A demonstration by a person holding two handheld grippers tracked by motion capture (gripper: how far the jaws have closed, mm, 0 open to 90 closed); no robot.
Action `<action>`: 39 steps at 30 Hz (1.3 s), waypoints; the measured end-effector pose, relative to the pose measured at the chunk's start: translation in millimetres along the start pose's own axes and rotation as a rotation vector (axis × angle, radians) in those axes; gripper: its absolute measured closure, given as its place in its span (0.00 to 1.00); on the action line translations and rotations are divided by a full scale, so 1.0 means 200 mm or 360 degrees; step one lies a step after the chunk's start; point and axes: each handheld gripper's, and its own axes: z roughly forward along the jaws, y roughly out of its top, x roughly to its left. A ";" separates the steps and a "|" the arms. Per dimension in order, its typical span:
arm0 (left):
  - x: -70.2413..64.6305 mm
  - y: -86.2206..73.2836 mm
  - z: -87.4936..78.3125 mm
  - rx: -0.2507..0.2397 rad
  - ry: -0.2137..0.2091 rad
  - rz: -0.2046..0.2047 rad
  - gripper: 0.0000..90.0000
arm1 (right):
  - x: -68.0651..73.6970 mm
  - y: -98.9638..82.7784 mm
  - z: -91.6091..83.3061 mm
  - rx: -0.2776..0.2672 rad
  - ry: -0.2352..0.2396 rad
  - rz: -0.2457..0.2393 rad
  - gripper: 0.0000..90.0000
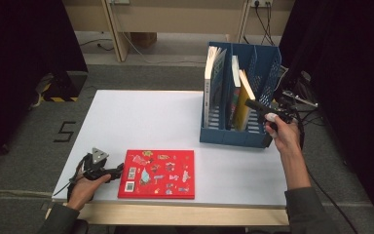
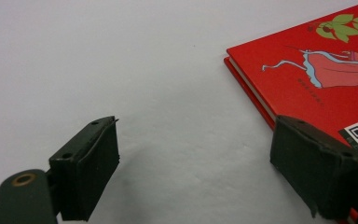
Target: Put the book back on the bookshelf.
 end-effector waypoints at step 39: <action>0.00 0.00 0.00 0.0000 0.0010 0.0015 0.16 | -0.12 -0.20 0.23 0.0549 -0.0188 -0.0269 0.69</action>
